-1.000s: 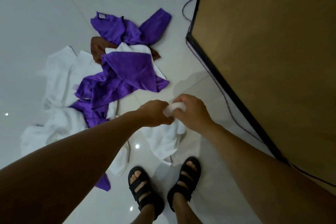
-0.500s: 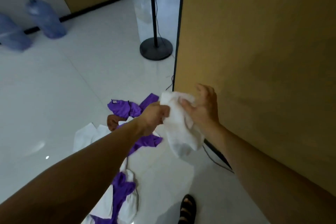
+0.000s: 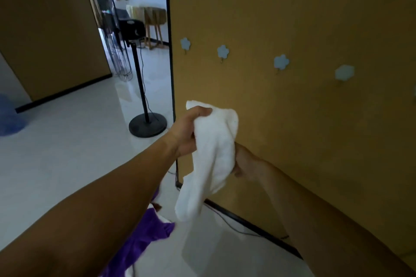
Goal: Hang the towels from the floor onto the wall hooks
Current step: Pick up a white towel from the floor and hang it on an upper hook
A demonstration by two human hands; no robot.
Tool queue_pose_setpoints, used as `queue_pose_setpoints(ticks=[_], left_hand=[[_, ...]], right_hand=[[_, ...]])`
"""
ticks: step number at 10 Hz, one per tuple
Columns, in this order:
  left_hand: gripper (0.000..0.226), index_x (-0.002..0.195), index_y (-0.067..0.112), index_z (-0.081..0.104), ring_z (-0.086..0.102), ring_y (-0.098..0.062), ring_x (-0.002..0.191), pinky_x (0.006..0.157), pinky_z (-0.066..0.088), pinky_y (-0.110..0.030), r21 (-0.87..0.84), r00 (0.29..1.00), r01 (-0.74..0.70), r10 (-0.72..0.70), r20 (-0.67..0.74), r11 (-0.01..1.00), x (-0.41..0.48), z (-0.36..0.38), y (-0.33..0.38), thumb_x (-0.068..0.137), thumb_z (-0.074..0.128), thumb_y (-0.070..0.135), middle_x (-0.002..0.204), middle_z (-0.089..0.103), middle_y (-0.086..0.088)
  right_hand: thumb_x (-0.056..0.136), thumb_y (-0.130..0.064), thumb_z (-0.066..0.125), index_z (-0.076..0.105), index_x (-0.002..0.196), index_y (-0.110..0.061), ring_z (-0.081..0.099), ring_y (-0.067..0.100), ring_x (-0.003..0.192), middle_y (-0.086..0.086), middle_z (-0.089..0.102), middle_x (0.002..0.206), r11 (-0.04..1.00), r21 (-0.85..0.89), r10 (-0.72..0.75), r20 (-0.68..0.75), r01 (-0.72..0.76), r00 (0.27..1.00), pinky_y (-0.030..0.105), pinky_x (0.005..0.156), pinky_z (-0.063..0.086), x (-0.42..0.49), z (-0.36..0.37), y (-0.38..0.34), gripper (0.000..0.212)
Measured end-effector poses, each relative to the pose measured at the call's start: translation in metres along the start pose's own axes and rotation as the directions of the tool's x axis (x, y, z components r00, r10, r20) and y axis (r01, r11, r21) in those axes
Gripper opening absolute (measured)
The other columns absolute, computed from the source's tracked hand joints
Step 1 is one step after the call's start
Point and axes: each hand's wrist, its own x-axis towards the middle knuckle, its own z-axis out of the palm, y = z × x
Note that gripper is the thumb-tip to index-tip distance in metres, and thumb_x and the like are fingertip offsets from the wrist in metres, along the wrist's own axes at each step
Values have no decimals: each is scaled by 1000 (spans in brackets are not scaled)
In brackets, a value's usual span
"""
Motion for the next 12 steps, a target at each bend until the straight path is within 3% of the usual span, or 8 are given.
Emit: queue_pose_setpoints(ticks=[1,2,3,4,6,8,11,12], left_hand=[[33,99,1,74,67,-33,95,81,55,-41,5,997,22,-23,77,1000,-6,30,5,83,60,27,102,69,-20],[41,115,2,67,63,-36,107,90,51,-45,18,991,51,-53,126,999,-12,58,2,86,54,29,118,64,-21],[52,132,5,53,59,-37,115,94,48,-46,75,984,78,-89,153,994,-16,91,-6,87,52,32,128,60,-20],[58,134,7,51,57,-36,118,97,46,-47,140,982,50,-75,176,989,-22,128,-15,86,54,40,130,59,-20],[52,126,11,58,64,-30,111,93,50,-44,367,983,43,-104,149,929,-36,196,-49,84,63,41,120,67,-13],[33,115,8,60,66,-29,98,85,55,-43,707,998,55,-8,-69,705,-49,231,-79,87,66,23,109,69,-9],[27,114,12,62,66,-26,100,76,56,-38,586,994,-102,96,41,804,-40,293,-84,93,58,27,106,71,-5],[23,110,13,61,66,-24,97,76,56,-38,592,995,-92,102,16,800,-34,294,-79,92,58,28,103,71,-4]], right_hand=[[100,-16,40,45,129,9,70,16,96,16,73,99,973,190,-119,-53,127,992,31,80,56,-26,-5,-15,38],[91,-18,56,54,120,-2,66,10,74,3,67,84,999,28,-33,271,26,962,21,86,51,-65,-30,-33,33],[100,-22,45,63,121,-8,71,18,85,5,70,101,922,309,-236,-29,233,971,33,75,56,-82,-64,-29,31],[96,-36,52,78,96,-25,71,12,93,-2,75,103,877,368,-362,82,310,928,27,71,58,-120,-93,-28,29],[93,-32,56,70,89,-15,67,19,75,3,72,81,946,54,-312,-129,321,941,28,61,55,-174,-153,-9,22],[88,-47,60,64,95,-21,62,17,74,5,66,80,828,21,-506,-400,560,764,32,62,50,-213,-204,-3,27],[79,-45,67,78,94,-16,72,18,83,5,75,88,850,336,-404,-76,405,912,28,66,56,-258,-233,15,35],[70,-47,73,75,104,-16,71,24,97,10,74,106,809,413,-376,-183,418,908,33,73,57,-270,-244,13,46]])
